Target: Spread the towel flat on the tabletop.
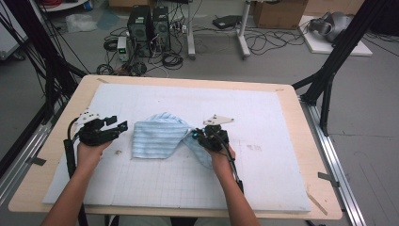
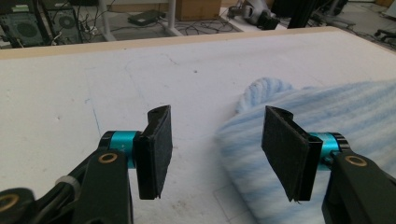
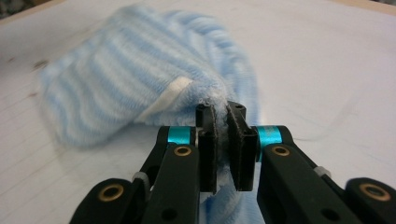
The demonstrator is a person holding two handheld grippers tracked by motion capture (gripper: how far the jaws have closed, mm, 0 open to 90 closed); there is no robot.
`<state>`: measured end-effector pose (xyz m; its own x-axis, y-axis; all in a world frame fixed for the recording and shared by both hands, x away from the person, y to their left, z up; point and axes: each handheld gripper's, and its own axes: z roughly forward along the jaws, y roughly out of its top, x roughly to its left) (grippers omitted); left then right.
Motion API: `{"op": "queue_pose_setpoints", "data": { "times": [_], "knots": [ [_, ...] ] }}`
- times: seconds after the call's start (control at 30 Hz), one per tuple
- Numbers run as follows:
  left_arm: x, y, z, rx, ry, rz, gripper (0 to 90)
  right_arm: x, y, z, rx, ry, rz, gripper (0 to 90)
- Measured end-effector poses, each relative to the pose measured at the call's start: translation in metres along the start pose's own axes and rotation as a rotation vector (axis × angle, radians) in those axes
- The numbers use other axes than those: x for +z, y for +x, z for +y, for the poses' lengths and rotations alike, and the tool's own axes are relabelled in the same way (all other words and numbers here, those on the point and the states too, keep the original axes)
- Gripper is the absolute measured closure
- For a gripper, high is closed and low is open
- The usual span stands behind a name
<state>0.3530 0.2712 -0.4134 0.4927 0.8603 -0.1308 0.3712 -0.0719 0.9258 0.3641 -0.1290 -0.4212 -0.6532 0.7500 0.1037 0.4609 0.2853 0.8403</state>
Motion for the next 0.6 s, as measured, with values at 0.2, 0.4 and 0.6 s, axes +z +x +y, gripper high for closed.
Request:
{"op": "queue_pose_setpoints", "data": {
  "times": [0.2,0.4,0.6],
  "knots": [
    [0.003,-0.002,-0.001,-0.007,0.006,-0.035,43.0,-0.009,-0.017,-0.003,0.085,0.002,0.038,80.6],
    [0.025,-0.018,-0.011,0.012,0.180,-0.138,37.7,-0.014,-0.005,-0.014,-0.014,0.100,0.079,83.0],
    [0.038,-0.028,-0.017,0.017,0.240,-0.214,34.2,-0.037,-0.008,-0.032,-0.057,0.145,0.107,84.6]
  ]
}}
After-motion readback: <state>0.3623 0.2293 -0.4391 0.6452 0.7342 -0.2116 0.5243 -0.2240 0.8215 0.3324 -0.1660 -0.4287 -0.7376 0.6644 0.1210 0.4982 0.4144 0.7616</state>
